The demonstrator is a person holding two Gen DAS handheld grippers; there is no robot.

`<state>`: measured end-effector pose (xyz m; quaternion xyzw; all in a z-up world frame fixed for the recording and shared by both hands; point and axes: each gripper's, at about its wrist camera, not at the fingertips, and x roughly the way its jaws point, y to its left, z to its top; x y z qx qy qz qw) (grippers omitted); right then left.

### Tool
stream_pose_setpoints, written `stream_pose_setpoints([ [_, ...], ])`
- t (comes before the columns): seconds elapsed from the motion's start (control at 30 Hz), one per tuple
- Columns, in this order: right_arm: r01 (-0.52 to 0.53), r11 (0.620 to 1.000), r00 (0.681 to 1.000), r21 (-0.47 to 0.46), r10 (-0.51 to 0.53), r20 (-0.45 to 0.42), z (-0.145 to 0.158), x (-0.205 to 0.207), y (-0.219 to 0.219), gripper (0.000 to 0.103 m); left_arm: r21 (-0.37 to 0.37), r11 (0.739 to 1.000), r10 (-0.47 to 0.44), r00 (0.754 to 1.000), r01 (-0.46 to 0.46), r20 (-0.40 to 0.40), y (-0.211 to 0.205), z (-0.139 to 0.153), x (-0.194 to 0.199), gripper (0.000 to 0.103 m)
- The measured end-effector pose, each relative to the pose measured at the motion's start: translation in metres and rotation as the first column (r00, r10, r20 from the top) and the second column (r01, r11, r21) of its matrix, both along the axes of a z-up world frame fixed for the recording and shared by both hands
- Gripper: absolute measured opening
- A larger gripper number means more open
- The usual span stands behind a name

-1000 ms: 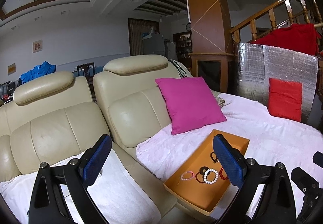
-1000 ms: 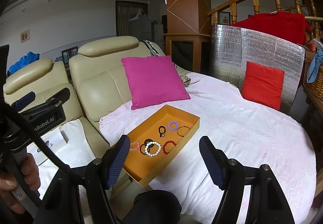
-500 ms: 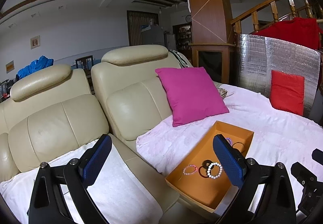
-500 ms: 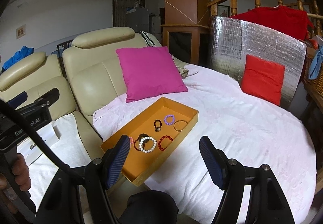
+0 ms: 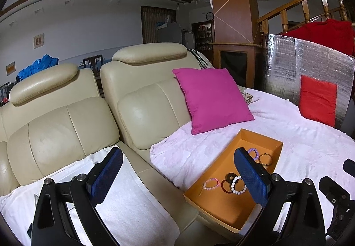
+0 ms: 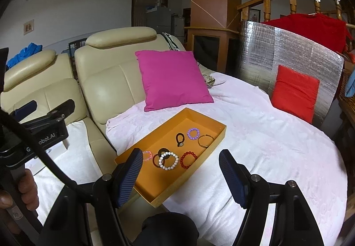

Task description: Organize jewelry

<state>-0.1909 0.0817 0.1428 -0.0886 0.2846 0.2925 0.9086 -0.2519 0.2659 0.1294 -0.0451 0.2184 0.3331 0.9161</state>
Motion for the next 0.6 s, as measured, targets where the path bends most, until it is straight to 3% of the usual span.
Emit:
stream_pose_setpoints([
  [0.6, -0.045, 0.999, 0.999, -0.010, 0.044, -0.031, -0.015, 0.020, 0.022, 0.075, 0.005, 0.999, 0.051, 0.997, -0.051, -0.052, 0.011, -0.015, 0.015, 0.100],
])
